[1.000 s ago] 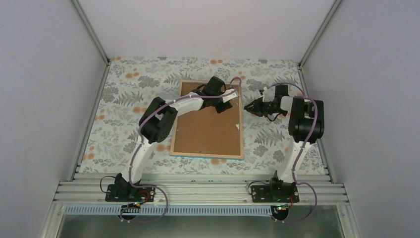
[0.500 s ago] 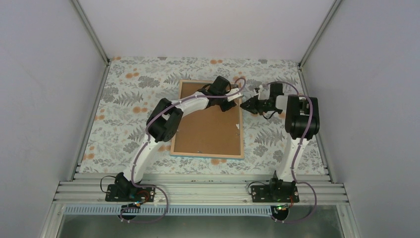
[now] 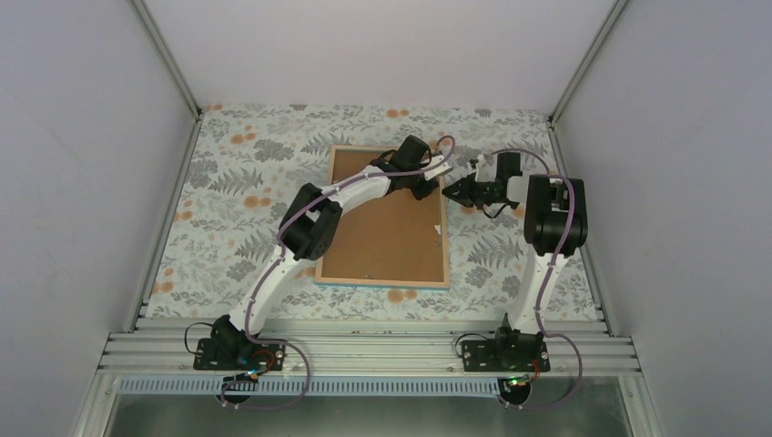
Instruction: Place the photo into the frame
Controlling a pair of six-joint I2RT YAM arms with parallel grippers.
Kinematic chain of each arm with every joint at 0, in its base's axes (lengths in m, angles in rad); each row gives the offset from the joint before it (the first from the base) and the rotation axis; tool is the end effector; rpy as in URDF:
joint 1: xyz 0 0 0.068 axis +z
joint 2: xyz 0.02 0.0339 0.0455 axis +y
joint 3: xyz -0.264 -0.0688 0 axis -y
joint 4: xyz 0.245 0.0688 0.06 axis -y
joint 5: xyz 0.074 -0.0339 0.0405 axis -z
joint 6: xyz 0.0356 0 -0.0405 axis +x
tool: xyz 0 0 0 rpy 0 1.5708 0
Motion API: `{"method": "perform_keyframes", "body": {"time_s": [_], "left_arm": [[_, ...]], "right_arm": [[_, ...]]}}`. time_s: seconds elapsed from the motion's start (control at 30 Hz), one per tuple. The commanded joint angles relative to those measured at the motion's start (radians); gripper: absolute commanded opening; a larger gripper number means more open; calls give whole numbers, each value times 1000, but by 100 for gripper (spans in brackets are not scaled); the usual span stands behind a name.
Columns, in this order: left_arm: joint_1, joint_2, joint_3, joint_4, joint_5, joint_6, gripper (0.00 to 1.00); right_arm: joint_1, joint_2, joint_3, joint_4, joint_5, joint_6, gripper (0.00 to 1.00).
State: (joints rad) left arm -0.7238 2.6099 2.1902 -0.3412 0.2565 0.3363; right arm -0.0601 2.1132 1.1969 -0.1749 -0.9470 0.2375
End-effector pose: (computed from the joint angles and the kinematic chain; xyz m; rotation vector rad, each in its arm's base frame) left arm 0.4243 -0.3871 0.1275 1.2997 1.9611 -0.4911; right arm 0.3978 0.0050 0.0977 0.0598 2.4730 1.3059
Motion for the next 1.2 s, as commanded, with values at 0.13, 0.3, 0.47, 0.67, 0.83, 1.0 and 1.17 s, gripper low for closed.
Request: {"method": "perform_keyframes", "body": {"time_s": [0.13, 0.3, 0.47, 0.67, 0.83, 1.0, 1.17], "left_arm": [[-5, 22, 9, -21, -26, -98, 14], [5, -73, -18, -42, 45, -74, 25], [36, -321, -218, -52, 127, 21, 48], [79, -655, -627, -96, 231, 183, 64], [109, -905, -930, -162, 266, 326, 70], [125, -1046, -1122, -232, 279, 462, 72], [93, -1096, -1227, -227, 241, 564, 72]], "right_arm": [[28, 11, -41, -38, 14, -6, 15], [27, -22, 5, -95, 44, -58, 16], [28, -161, 16, -113, 60, -154, 27], [38, -224, 72, -287, -7, -343, 41], [89, -249, 59, -371, -44, -430, 41], [164, -238, 38, -387, -56, -446, 40], [240, -223, 12, -388, -40, -471, 37]]}}
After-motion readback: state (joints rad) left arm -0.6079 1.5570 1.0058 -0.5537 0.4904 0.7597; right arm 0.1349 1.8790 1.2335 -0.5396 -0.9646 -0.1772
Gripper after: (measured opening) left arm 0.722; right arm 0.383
